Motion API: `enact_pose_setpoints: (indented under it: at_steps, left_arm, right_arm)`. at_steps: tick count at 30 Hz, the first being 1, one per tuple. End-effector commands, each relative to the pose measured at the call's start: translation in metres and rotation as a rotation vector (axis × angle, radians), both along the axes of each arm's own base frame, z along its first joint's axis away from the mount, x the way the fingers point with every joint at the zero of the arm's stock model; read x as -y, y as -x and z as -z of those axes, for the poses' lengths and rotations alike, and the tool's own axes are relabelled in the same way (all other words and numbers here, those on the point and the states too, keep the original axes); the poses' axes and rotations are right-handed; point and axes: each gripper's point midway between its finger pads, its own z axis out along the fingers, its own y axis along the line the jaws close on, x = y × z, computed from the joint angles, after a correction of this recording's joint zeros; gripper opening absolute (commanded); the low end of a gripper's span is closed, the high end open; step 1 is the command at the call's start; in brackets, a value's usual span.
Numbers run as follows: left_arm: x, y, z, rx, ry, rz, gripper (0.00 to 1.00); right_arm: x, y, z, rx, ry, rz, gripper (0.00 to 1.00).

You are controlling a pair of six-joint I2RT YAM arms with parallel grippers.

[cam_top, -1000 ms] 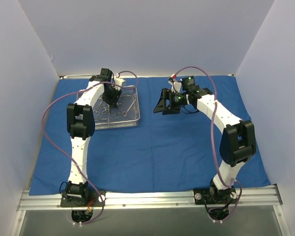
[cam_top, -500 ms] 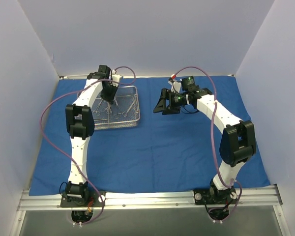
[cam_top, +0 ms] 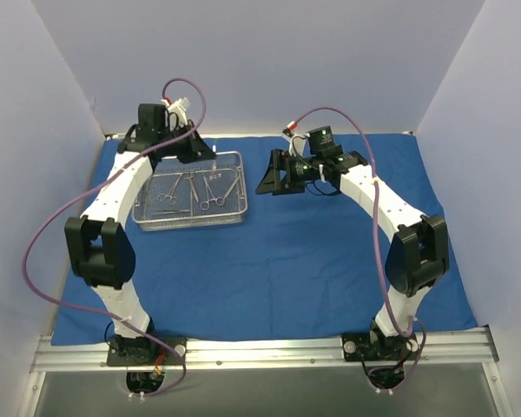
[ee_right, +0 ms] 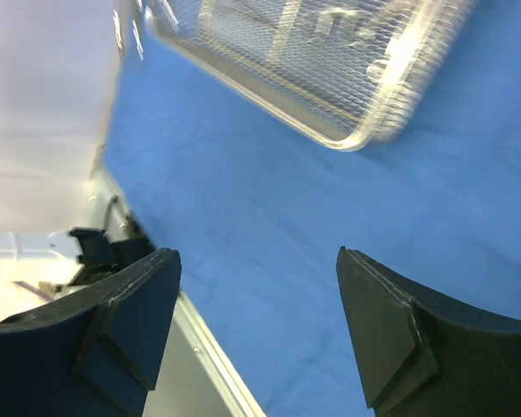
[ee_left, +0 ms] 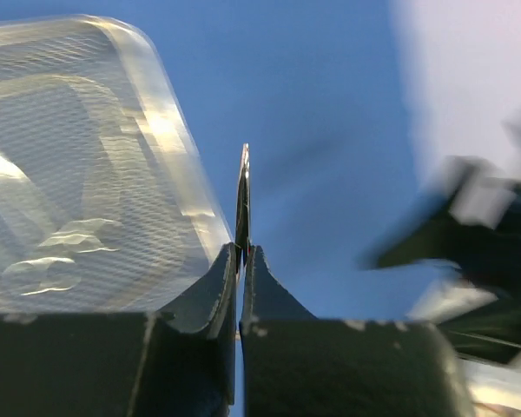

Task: Open and lay out the surgical kit
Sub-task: Pick up the medical item from the container, then place the medical item in the surgical kit.

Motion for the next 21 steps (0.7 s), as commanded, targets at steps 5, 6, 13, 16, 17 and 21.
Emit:
enact_pose_setpoints:
  at_steps: [5,6,13,16,17,21]
  left_arm:
    - [0.088,0.091,-0.122,0.140,0.621,0.242,0.02]
    - [0.092,0.102,-0.124,0.128,0.662,0.261,0.02]
    - [0.094,0.127,-0.128,0.106,0.699,0.326,0.02]
    - [0.098,0.133,-0.132,0.116,0.743,0.341,0.02]
    - [0.098,0.135,-0.135,0.122,0.758,0.349,0.02]
    - [0.100,0.139,-0.139,0.135,0.788,0.356,0.02]
  right_arm:
    - [-0.025,0.033,-0.087,0.158,-0.255,-0.118,0.80]
    - [-0.026,0.033,-0.093,0.180,-0.278,-0.119,0.80]
    - [-0.027,0.034,-0.116,0.176,-0.400,-0.053,0.72]
    - [-0.030,0.037,-0.117,0.148,-0.418,-0.055,0.70]
    - [-0.030,0.038,-0.118,0.146,-0.421,-0.062,0.68]
    - [-0.030,0.035,-0.121,0.146,-0.430,-0.054,0.65]
